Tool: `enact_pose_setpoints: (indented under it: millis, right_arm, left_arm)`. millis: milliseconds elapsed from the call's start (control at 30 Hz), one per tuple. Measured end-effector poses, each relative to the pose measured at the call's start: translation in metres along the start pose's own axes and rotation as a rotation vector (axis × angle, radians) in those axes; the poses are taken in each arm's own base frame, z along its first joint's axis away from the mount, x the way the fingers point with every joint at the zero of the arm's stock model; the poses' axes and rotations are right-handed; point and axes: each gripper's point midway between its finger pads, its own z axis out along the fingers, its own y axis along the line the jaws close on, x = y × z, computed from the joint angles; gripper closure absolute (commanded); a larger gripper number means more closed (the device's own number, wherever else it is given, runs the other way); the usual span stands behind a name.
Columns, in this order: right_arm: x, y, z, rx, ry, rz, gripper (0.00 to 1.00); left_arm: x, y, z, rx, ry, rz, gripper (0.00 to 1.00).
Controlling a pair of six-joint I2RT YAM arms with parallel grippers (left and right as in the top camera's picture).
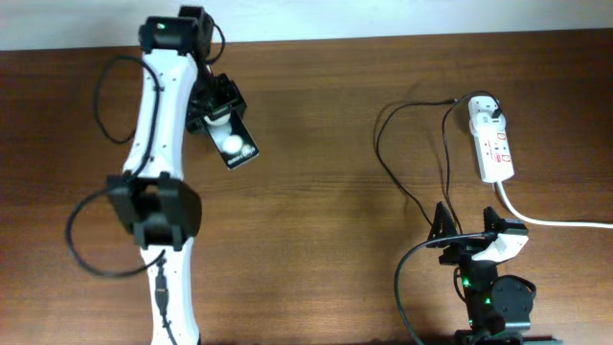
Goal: Plug charger to phone and switch on socket
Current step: 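Lift the phone with the left gripper and tilt it upright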
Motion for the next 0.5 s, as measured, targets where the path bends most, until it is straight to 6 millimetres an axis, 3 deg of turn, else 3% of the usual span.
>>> enact_pose_setpoints:
  millis: [167,333,400,500]
  right_arm:
    - [0.0,0.0,0.0,0.0,0.0,0.0,0.01]
    - [0.0,0.0,0.0,0.0,0.0,0.001,0.01]
    - [0.0,0.0,0.0,0.0,0.0,0.001,0.01]
    - [0.0,0.0,0.0,0.0,0.0,0.0,0.01]
  left_arm:
    - [0.025,-0.017,-0.091,0.174,-0.139,0.11,0.45]
    - [0.052,-0.016,-0.151,0.259,-0.252,0.172,0.44]
    - [0.071,-0.009,-0.173,0.279,-0.288,0.194,0.44]
    - [0.107,0.01,-0.19,0.282,-0.299,0.206,0.46]
